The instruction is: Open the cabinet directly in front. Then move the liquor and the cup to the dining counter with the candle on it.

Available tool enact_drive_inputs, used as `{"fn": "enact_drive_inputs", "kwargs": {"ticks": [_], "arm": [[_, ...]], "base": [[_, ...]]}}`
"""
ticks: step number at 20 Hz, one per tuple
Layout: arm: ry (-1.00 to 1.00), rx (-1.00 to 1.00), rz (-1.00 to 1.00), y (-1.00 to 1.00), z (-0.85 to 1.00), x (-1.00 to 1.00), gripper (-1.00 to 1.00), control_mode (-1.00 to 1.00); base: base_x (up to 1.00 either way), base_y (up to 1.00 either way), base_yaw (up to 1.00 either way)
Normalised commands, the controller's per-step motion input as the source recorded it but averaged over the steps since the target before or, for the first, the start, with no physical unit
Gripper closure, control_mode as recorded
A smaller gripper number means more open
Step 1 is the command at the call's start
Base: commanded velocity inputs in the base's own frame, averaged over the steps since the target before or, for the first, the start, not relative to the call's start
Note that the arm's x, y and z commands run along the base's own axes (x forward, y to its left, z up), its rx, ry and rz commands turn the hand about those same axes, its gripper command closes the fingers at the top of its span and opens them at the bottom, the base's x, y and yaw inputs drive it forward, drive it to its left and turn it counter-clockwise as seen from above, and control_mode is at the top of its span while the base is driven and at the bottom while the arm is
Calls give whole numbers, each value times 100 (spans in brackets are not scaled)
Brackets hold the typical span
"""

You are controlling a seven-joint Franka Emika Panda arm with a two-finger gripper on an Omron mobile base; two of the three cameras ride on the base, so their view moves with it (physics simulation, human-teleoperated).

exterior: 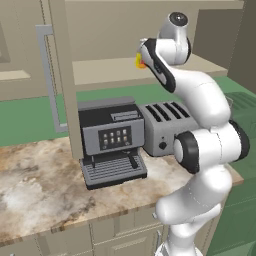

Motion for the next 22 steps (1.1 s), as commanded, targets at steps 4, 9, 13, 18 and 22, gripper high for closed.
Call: {"fn": "enact_drive_inputs", "kwargs": {"ticks": [4, 9, 13, 18, 22], "arm": [[0, 0, -5, 30, -26, 75, 100, -100], [0, -2, -10, 23, -16, 61, 100, -100], [0, 0, -3, 0, -4, 1, 100, -100], [0, 0, 0, 0, -22, -87, 100, -100], [-4, 0, 0, -9, -35, -100, 100, -100]], "base": [[0, 0, 0], [0, 0, 0], [0, 0, 0], [0, 0, 0], [0, 0, 0]]}}
